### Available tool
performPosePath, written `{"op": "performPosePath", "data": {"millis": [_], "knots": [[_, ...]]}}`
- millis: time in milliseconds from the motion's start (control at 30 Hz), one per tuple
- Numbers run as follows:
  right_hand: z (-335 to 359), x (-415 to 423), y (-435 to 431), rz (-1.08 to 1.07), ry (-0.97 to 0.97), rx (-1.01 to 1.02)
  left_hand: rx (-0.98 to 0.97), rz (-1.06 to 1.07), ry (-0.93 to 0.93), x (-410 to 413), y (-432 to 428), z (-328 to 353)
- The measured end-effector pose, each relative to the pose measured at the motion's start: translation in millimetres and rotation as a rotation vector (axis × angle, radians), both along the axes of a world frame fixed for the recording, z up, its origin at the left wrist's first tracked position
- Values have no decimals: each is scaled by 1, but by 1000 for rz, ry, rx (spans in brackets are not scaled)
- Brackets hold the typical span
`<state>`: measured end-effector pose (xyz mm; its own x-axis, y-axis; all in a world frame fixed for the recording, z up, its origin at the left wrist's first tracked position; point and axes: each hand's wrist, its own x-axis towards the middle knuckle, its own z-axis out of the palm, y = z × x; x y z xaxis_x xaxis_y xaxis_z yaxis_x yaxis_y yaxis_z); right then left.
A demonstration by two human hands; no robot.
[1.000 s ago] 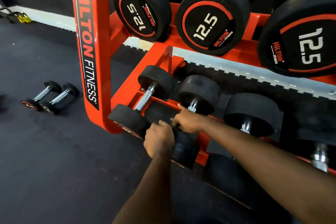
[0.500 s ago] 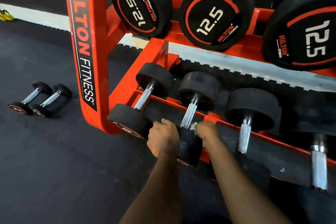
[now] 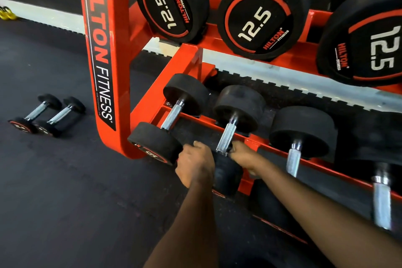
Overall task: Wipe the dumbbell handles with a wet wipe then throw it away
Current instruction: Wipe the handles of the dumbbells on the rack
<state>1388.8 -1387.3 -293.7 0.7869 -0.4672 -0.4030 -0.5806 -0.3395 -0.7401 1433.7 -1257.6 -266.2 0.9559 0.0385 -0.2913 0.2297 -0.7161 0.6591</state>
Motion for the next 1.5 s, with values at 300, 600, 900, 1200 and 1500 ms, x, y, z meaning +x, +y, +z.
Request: {"op": "performPosePath", "data": {"millis": [300,600,900,1200,1500], "knots": [[-16,4,-7,-230,-102,99,8,-3,-2,-1,-2,1],[-19,5,-9,-317,-169,73,-2,12,3,-2,-2,2],[-15,-6,-9,-306,-225,-74,-9,18,13,-3,-1,3],[8,-15,-24,453,-609,-608,-11,5,-1,-2,-1,0],[-6,-4,-49,492,-507,-640,-11,-2,11,0,-2,0]]}}
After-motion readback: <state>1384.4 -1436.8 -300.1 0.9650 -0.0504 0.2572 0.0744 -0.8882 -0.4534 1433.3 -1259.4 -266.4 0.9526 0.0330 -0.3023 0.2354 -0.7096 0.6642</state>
